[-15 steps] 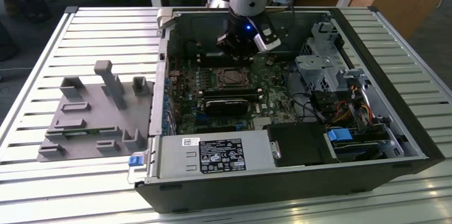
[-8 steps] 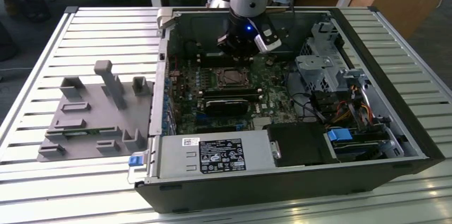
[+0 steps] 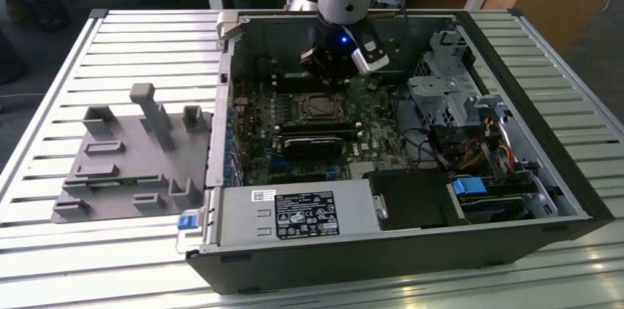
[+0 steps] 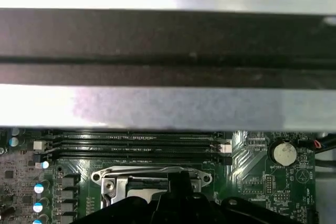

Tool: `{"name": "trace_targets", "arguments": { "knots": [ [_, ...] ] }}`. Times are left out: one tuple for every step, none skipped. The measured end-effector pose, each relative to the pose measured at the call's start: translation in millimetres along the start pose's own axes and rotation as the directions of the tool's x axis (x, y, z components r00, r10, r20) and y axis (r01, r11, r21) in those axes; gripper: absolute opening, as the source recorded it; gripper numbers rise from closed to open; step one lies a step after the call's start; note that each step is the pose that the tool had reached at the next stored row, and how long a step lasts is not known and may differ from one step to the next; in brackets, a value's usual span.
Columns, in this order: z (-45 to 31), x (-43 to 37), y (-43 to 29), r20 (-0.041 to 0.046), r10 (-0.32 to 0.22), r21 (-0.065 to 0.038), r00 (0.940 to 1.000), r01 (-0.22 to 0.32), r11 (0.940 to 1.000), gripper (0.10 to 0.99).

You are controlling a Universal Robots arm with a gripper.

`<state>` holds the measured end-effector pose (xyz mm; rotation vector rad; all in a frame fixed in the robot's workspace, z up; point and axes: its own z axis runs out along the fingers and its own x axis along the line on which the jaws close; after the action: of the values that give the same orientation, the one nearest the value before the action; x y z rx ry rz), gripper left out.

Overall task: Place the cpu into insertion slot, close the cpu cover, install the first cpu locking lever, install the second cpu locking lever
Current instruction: 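Install the second cpu locking lever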

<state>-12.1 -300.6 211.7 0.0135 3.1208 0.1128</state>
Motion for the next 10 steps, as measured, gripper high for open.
{"name": "trace_targets", "arguments": {
  "knots": [
    [-1.1, 0.0, 0.1, 0.0000, 0.000, 0.000, 1.0000, 0.000, 1.0000, 0.110],
    [-2.5, -0.1, 0.2, 0.0001, 0.000, 0.000, 1.0000, 0.000, 1.0000, 0.110],
    [-4.2, -0.1, 0.3, 0.0000, 0.000, 0.000, 1.0000, 0.000, 1.0000, 0.110],
    [-6.3, -0.2, 0.5, 0.0001, 0.000, 0.000, 1.0000, 0.000, 1.0000, 0.110],
    [-8.8, -0.2, 0.7, 0.0001, 0.000, 0.000, 1.0000, 0.000, 1.0000, 0.110],
    [-11.6, -0.2, 0.8, 0.0001, 0.000, 0.000, 1.0000, 0.000, 1.0000, 0.110],
    [-14.6, -0.3, 1.0, 0.0001, 0.000, 0.000, 1.0000, 0.000, 1.0000, 0.110],
    [-17.4, -0.4, 1.3, 0.0001, 0.000, 0.000, 1.0000, 0.000, 1.0000, 0.110],
    [-19.9, -0.4, 1.4, 0.0000, 0.000, 0.000, 1.0000, 0.000, 1.0000, 0.110],
    [-21.0, -0.5, 1.3, 0.0000, 0.000, 0.000, 1.0000, 0.000, 1.0000, 0.110]
  ]
}}
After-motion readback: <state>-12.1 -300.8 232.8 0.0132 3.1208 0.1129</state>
